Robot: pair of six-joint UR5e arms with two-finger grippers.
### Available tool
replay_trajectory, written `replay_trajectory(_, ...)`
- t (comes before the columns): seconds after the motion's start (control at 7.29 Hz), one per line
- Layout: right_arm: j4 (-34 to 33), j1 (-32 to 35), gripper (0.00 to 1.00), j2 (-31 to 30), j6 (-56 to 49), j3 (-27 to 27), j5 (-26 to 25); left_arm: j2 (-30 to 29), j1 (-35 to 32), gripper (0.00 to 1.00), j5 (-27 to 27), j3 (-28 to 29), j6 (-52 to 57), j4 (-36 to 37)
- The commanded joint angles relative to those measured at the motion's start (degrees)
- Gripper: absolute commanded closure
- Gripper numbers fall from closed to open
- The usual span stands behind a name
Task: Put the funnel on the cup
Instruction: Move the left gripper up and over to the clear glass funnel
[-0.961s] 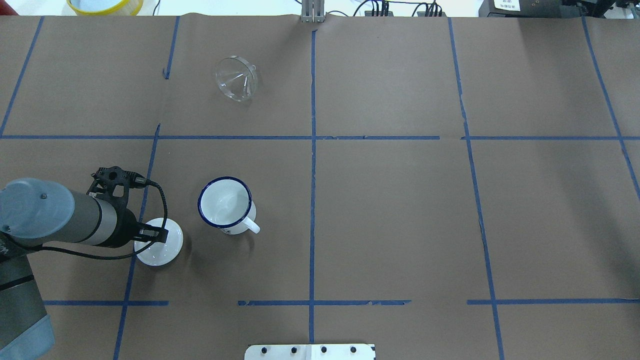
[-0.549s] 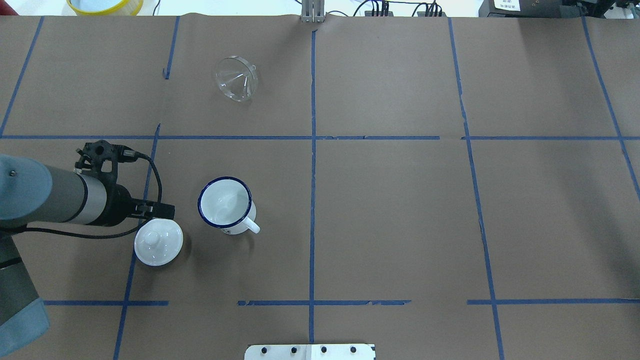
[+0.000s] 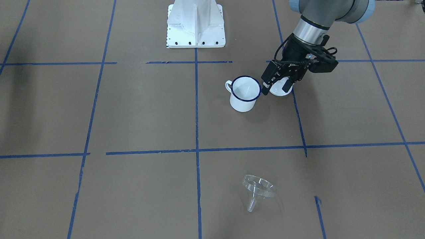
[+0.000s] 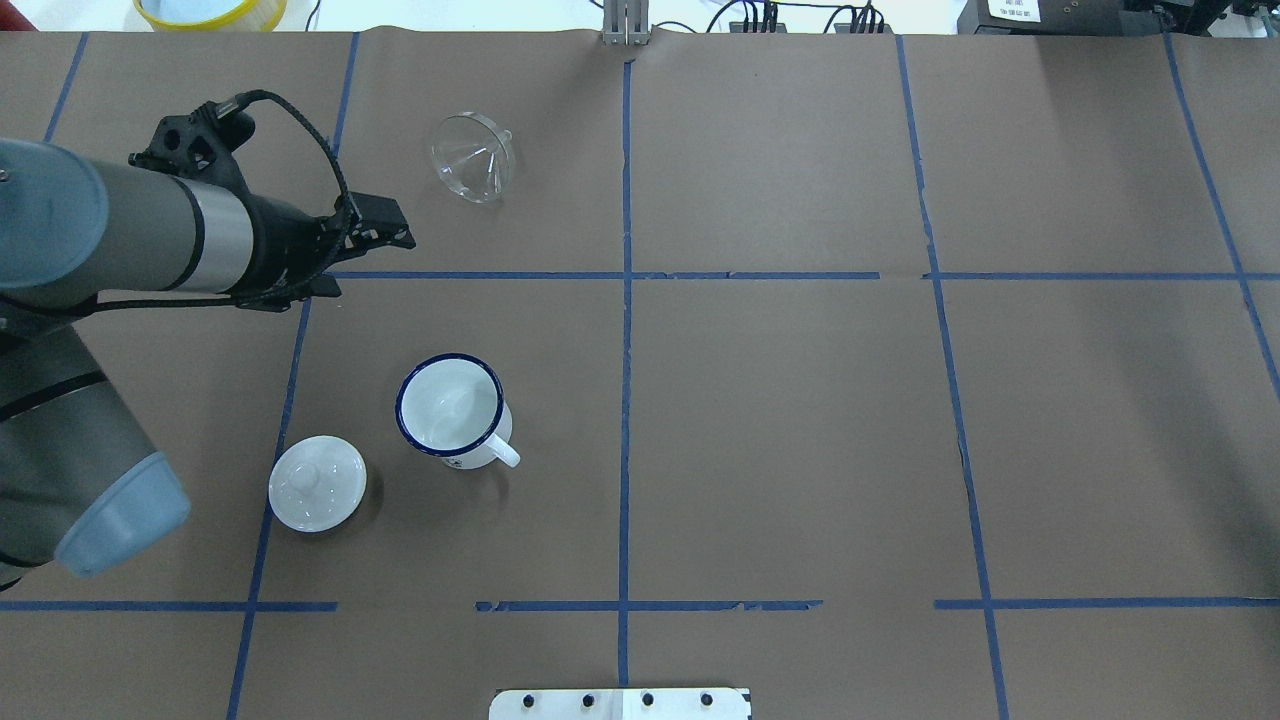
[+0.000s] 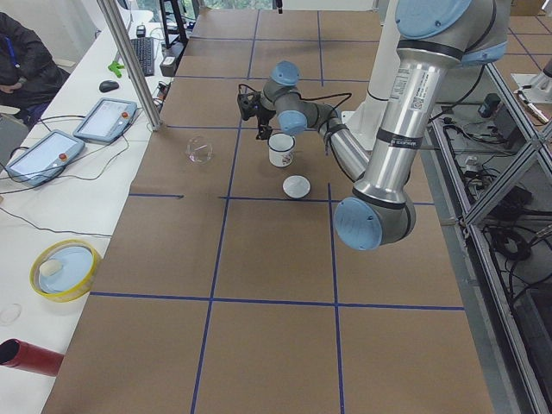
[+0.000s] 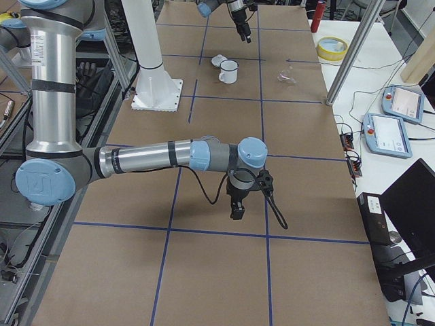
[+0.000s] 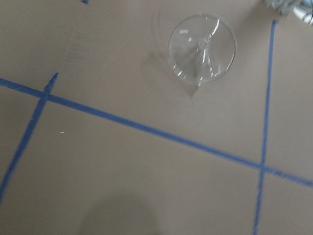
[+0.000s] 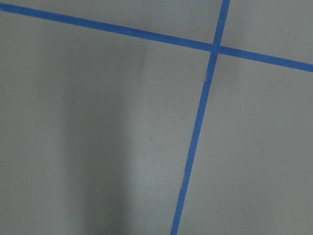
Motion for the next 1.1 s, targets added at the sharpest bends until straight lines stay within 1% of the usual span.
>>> replay_trajectory(0.0,0.0,0.0,0.0,0.0,0.0,0.1,0.0,-7.2,0.0,0.0,6.0,15.3,-17.0,-13.4)
replay_trajectory(0.14,0.0,0.0,0.0,0.0,0.0,0.1,0.0,-9.6,0.2,0.0,11.1,24.4,-23.2,-23.9)
replay_trajectory(0.27,0.0,0.0,0.0,0.0,0.0,0.1,0.0,-12.7,0.2,0.0,16.7,31.3,-26.9,-28.1)
replay_trajectory(0.41,0.0,0.0,0.0,0.0,0.0,0.1,0.0,-15.8,0.3,0.0,18.8,36.2,-30.6,-28.5)
replay_trajectory(0.55,0.0,0.0,0.0,0.0,0.0,0.1,0.0,-17.5,0.3,0.0,19.4,40.3,-34.6,-31.0)
replay_trajectory(0.69,-0.1,0.0,0.0,0.0,0.0,0.1,0.0,-19.6,0.4,0.0,21.9,45.7,-36.0,-35.2)
replay_trajectory(0.82,0.0,0.0,0.0,0.0,0.0,0.1,0.0,-20.7,0.4,0.01,22.1,48.7,-37.0,-37.5)
replay_trajectory(0.96,0.0,0.0,0.0,0.0,0.0,0.1,0.0,-20.8,0.3,0.07,22.1,49.3,-38.1,-37.7)
